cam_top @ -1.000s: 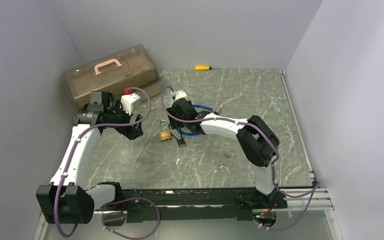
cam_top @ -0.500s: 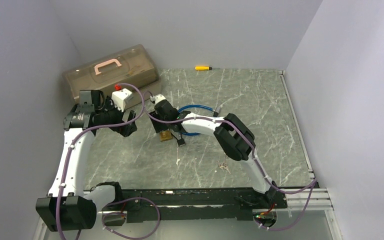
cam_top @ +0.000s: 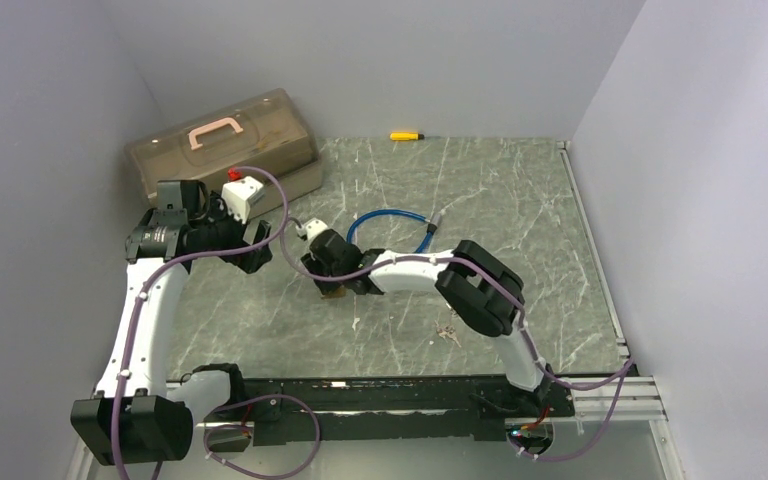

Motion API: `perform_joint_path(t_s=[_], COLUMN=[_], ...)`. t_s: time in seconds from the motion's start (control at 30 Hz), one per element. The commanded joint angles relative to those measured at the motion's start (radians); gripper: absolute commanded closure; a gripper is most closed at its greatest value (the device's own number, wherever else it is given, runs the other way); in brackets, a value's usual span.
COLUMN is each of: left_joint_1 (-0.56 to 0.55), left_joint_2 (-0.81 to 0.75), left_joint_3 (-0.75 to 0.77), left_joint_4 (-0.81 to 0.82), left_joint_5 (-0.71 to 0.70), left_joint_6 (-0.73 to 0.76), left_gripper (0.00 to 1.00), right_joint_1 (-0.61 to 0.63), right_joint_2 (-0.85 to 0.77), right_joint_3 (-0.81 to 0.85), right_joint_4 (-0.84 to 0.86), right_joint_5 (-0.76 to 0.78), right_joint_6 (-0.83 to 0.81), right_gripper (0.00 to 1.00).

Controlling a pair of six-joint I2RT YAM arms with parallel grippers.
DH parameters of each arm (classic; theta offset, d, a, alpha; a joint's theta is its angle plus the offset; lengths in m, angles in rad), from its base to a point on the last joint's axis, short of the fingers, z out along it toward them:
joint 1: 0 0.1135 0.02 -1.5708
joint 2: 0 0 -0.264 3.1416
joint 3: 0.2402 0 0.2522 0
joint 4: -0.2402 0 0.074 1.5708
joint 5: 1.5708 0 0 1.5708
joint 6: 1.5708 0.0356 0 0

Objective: Unlock with the key

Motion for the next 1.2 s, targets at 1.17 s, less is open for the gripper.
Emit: perform_joint_path(t_s=[1.17], left_joint_1=[-0.014], left_joint_2=[0.026], left_joint_3=[0.1], left_joint_4=[-0.082], left_joint_5=[0.058], left_joint_6=[0.031], left_gripper=[0.01], right_joint_1=[-0.105], right_joint_2=[-1.06], right_joint_3=[-0.763], right_joint_4=[-0.73], right_joint_5=[0.184], right_joint_6=[0.721], right_gripper=[0.47])
